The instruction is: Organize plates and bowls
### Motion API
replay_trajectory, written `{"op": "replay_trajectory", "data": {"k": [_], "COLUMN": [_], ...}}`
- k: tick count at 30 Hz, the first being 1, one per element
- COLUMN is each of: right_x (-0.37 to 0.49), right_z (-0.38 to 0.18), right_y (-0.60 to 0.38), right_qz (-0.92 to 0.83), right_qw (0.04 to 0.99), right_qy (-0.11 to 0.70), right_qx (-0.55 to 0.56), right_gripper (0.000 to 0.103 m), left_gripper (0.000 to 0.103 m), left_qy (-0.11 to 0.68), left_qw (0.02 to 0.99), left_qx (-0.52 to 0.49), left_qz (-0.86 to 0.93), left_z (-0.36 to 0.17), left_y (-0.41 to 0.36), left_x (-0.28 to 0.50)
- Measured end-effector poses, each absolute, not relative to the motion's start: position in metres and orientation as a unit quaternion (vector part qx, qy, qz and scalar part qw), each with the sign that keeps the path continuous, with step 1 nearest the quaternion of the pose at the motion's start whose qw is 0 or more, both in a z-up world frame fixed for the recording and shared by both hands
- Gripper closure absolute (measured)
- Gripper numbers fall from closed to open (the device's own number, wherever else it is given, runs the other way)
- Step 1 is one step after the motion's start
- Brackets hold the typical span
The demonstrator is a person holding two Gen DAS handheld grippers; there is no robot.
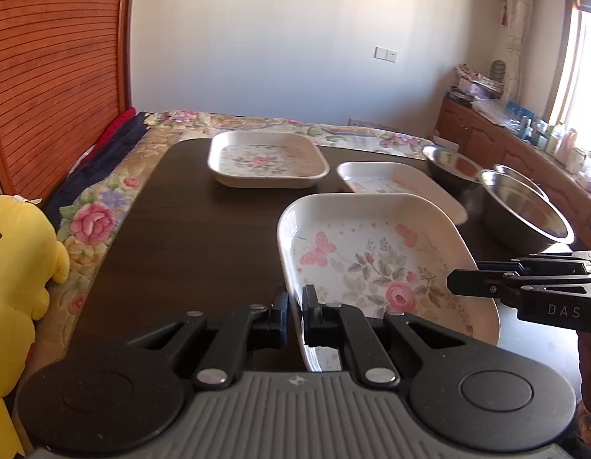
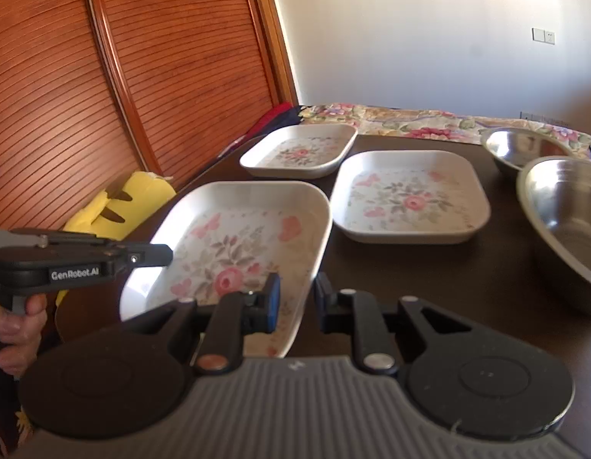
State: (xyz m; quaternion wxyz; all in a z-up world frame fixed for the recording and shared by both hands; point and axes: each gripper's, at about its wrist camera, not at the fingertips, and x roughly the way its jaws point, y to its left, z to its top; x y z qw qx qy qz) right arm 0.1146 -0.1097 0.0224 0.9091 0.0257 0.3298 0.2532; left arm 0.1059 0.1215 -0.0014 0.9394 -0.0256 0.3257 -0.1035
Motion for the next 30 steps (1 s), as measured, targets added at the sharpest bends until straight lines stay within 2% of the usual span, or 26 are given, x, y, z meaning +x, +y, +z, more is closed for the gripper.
{"op": "replay_trajectory", "data": {"k": [11, 30], "right_x": [0.082, 0.077], "right_z": [0.026, 0.015], "right_y": [-0.136, -0.146], "right_qz": [0.244, 0.235], "right_qw": [0.913, 0.91], "right_qy": [0.327, 0.34], "right_qx": [0.021, 0.029], "right_gripper": [0.082, 0.082], "left_gripper": [0.091, 0.091], "left_qy": [0.326, 0.341], "left_qw": [0.937, 0.931], "left_qx": [-0.01, 0.004], "left_qz": [-0.128, -0.13], "left_z": [-0.002, -0.016], "left_y": [0.091, 0.074], "left_x": [0.081, 0.086]}}
